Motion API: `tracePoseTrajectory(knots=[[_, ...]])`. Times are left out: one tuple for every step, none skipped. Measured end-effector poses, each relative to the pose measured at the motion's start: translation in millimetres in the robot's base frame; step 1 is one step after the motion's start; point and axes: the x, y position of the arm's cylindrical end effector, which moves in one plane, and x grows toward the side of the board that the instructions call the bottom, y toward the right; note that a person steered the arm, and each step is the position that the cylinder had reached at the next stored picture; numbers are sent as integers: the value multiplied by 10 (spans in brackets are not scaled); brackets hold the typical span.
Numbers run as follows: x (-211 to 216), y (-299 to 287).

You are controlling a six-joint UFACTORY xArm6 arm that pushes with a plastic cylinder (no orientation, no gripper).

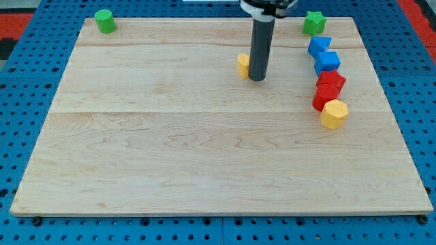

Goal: Place the yellow heart at the top center of the board

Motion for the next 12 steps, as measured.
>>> tracePoseTrajectory(knots=[[-249,-57],[-336,-457],[-336,-780],[-378,-835],[-445,-719],[-533,-577],[-634,-461],[-720,-277],[-806,-115],[-915,-68],[-1024,-70],[-1167,-143]])
